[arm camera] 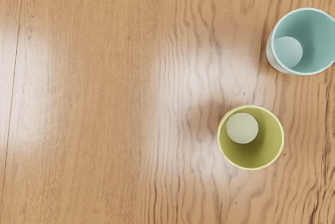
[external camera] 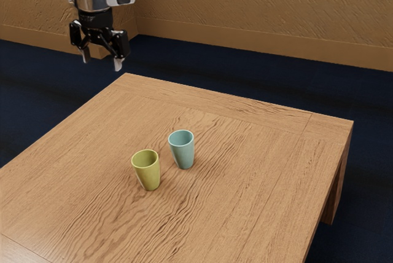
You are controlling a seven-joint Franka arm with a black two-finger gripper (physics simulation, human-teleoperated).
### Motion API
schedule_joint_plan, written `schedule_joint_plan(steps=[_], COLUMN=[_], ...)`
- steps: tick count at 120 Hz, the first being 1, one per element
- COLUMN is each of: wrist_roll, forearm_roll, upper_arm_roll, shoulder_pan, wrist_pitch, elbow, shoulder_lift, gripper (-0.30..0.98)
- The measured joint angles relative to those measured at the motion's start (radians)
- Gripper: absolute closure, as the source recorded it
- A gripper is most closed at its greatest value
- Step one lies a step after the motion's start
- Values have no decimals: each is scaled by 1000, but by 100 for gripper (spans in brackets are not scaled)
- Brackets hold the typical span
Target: Place the right cup onto the left cup
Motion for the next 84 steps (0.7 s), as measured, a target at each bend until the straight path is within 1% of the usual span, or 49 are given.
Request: schedule_joint_plan(steps=[17, 35, 59, 84], wrist_roll=[16, 22, 5, -38], forearm_roll=[1, 17, 34, 50], upper_arm_roll=[-16, -85, -143, -165], shoulder_pan=[-26, -17, -24, -23], wrist_pitch=[16, 51, 121, 198], elbow=[0, 0, 0, -12], shoulder_lift=[9, 50, 127, 197], gripper=[0, 0, 0, 0])
